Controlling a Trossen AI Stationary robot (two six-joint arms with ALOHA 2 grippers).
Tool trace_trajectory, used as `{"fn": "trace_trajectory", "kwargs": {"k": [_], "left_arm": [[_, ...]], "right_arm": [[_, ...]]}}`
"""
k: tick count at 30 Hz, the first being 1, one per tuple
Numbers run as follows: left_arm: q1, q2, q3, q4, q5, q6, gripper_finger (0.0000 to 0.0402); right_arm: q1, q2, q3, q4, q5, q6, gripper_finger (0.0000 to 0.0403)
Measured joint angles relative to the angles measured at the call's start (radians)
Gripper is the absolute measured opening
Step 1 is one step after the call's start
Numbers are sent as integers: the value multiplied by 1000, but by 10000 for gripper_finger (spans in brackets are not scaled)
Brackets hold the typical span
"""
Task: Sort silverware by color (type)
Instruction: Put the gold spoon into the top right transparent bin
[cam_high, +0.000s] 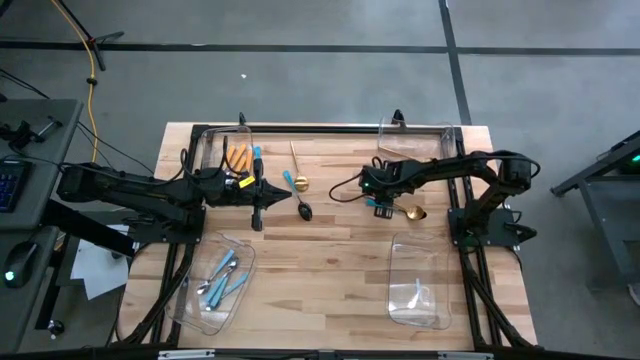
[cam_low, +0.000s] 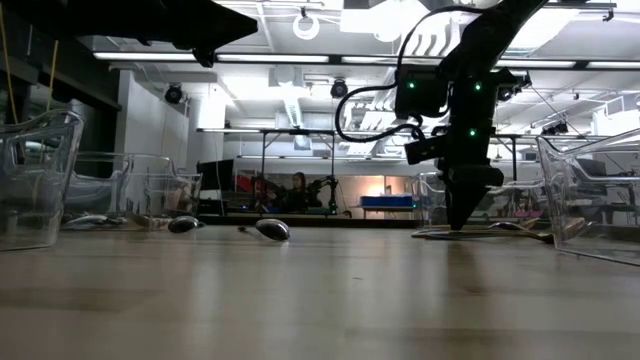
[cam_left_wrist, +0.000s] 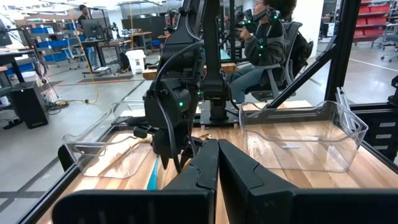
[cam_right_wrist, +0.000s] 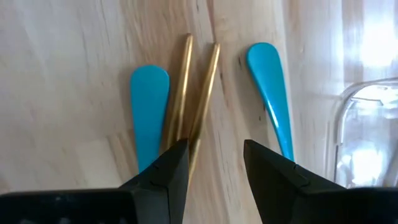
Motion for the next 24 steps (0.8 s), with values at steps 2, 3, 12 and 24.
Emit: {"fn": "trace_trajectory", "kwargs": {"k": [2,3,12,24], "left_arm": [[0,0,0,0,0,0,3],[0,0,0,0,0,0,3],[0,0,0,0,0,0,3],[0,0,0,0,0,0,3]], "right_arm": [[0,0,-2,10,-16,2,138],[0,-1,-9,26,-20,2,138],[1,-4,-67,73,-2,25,138],[1,-3,-71,70,-48,59,94]]}}
